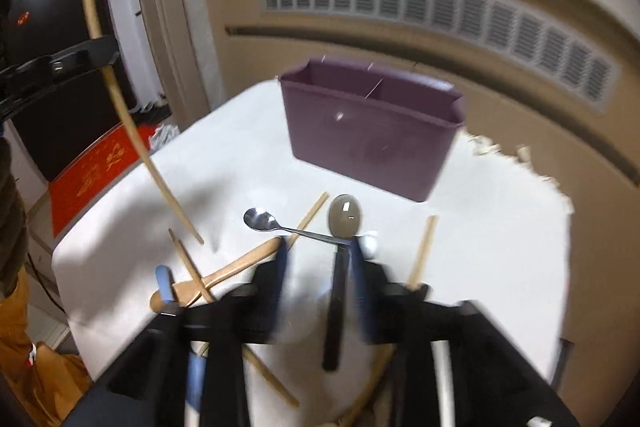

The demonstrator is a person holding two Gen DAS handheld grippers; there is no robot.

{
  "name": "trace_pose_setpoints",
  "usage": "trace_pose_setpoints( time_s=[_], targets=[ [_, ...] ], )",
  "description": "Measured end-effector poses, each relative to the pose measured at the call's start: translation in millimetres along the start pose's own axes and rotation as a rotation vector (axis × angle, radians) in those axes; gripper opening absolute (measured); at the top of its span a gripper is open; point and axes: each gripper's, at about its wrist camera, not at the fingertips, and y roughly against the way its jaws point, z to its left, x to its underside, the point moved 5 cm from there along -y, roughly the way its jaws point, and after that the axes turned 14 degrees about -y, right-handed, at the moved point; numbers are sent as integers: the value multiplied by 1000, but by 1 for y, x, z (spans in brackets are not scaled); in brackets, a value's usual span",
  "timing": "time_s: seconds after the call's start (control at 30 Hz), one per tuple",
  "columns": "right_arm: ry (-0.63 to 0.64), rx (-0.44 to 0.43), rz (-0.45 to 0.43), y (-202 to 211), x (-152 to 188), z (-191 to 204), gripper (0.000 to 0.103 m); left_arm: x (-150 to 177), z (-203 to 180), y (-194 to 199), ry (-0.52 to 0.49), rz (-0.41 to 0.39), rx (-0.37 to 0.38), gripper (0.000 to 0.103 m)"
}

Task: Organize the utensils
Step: 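Grasp a wooden chopstick with the left gripper while the right gripper grasps a metal spoon, then lift both held utensils over the purple caddy and release them inside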

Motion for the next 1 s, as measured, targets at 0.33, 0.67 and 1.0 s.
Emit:
trace_pose_setpoints(
  time_s=[0.33, 0.67, 1.0],
  targets=[
    [-76, 90, 129, -103, -21, -17, 52, 10, 14, -3, 18, -13, 44, 7],
    [-125, 22, 54, -42, -14, -20, 30, 12, 4, -3, 10, 5, 72, 7],
    [-70, -38, -261, 106, -18, 1, 30, -9, -32, 25, -51, -32, 84, 7]
  ],
)
